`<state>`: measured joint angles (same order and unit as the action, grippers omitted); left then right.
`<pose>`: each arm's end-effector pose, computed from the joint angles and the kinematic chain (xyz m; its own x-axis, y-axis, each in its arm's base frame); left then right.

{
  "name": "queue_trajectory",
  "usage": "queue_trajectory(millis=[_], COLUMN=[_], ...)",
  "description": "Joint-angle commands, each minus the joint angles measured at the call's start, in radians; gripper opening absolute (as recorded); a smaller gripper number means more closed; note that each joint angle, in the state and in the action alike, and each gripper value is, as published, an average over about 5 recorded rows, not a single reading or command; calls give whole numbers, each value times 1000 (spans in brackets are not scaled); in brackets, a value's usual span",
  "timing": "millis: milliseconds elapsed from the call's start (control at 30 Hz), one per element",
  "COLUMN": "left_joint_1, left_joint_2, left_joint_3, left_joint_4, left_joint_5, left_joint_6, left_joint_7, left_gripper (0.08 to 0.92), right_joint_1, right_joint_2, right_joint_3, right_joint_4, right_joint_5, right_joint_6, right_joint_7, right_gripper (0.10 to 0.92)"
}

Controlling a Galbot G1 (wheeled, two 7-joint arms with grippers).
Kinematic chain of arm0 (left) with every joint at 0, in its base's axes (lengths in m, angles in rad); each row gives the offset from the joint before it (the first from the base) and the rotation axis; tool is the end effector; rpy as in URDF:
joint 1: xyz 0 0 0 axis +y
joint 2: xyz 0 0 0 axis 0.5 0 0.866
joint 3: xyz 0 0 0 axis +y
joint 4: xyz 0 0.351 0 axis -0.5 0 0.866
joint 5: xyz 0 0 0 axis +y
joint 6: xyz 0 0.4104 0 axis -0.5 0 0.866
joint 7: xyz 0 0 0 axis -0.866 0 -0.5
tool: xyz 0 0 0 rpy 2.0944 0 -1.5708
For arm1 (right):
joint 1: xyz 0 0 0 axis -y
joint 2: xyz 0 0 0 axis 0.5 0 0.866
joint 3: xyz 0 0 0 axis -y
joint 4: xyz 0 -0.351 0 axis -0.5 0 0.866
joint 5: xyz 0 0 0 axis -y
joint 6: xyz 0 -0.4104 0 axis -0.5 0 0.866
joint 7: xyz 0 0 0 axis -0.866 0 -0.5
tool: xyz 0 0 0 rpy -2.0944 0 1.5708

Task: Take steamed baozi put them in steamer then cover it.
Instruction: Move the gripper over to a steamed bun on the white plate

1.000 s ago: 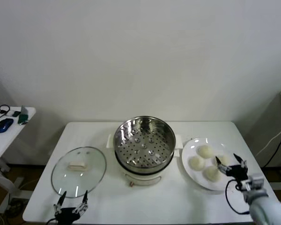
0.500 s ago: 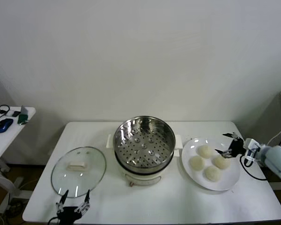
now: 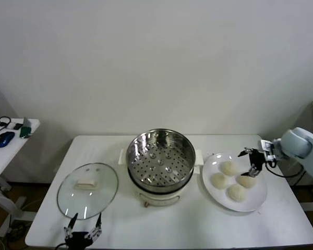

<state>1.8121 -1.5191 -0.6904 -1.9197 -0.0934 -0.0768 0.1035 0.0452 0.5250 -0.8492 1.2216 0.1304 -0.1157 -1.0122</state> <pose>0.1310 0.0748 -0.4128 -0.9458 -0.0337 0.3231 -0.0243 0.9992 0.0332 0.5440 -0.2357 -0.1967 -0.2363 -0.2196 0.9466 -0.9715 0.0738 -0.2253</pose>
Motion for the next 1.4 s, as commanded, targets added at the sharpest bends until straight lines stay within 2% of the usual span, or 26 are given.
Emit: queue_trajectory(millis=[33,333,867,1067,1167,1400], left_joint_1=[-1,0,7,5,5,6], left_joint_2=[-6,-11,-12,-11,-12,-15], left_joint_3=[1,0,4,5,7,8], left_joint_4=[11,30,49,55,54,50], left_joint_5=[4,10,3,10,12,19], left_joint_6=[-6,-19,-26,-26,-27,-27], left_joint_7=[-2,-4,-5,-7,-9,-12], left_gripper=[823,823,823,823,823,823], right_joint_1=[292,178,56,48,58,177], right_joint_2=[236,363,427,427,421,363], right_joint_3=[-358,-269,-156,-139,-142,-236], right_joint_4=[-286,-417,-518,-512,-494,-362], right_joint_5=[-18,-49,-138,-143,-144,-96], right_joint_6=[26,41,59,68,72,84], right_joint_7=[-124,-110,-89,-75,-74,-77], right_gripper=[823,823,823,811,773,714])
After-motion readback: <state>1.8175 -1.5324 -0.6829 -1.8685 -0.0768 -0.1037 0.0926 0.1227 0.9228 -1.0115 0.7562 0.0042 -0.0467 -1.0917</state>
